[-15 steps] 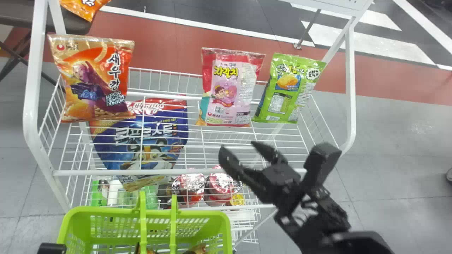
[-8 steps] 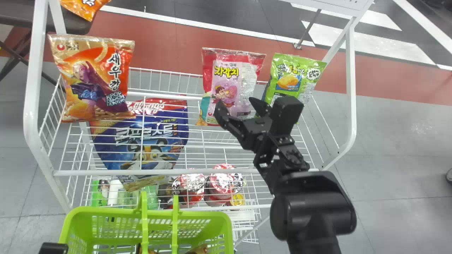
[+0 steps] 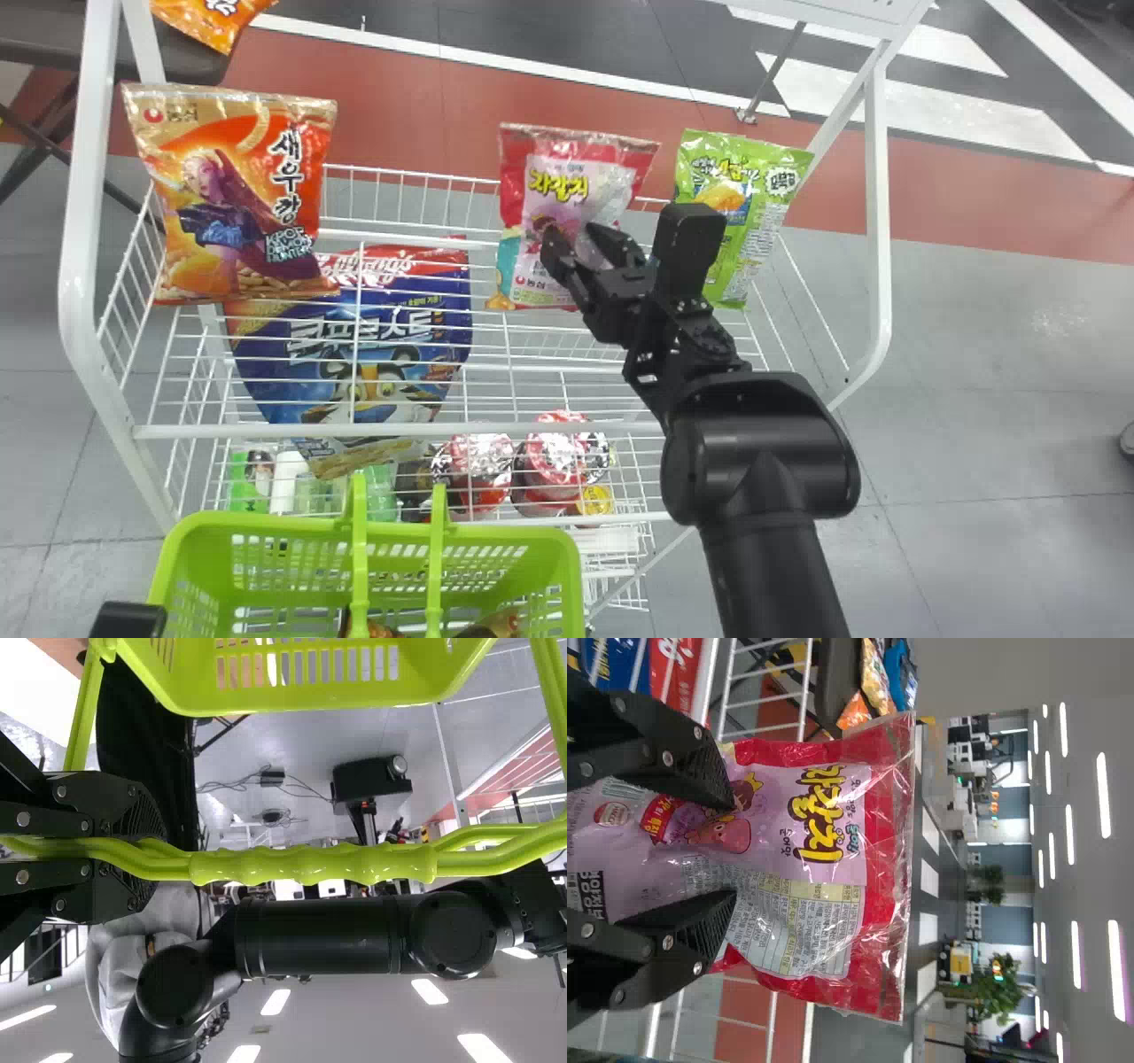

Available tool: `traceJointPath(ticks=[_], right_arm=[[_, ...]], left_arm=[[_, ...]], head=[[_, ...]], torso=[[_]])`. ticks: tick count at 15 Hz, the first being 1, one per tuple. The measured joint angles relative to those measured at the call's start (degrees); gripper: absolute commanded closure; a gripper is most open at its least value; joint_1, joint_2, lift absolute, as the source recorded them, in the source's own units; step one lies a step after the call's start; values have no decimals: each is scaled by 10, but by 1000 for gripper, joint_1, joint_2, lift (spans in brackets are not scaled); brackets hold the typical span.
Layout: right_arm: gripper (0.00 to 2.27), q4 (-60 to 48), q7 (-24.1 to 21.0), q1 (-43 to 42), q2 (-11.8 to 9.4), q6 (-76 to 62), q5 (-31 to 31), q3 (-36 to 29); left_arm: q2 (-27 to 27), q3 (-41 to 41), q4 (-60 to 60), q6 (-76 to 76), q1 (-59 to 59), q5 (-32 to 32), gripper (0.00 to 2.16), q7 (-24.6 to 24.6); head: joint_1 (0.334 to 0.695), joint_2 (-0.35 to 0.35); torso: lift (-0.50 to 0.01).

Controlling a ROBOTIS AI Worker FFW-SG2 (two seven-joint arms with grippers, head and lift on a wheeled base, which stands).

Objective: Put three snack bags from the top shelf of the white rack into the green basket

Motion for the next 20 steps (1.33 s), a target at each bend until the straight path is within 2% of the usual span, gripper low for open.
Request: traceJointPath(ticks=[5,9,14,20], right_arm=[[2132,-107,4,72,0,26,-9,0],[2132,-270,29,169,-1,130,-30,-21],[2132,-466,66,333,-1,253,-144,-89],[2128,-537,151,403,0,517,-265,-171]], left_arm=[[-1,2,3,0,-5,0,2142,1],[-2,2,12,0,-14,1,2142,6],[-1,9,14,0,-16,2,2142,7],[-6,6,13,0,-12,2,2142,12]], head=[[695,-350],[695,-350],[695,-350],[695,-350]], torso=[[0],[0],[0],[0]])
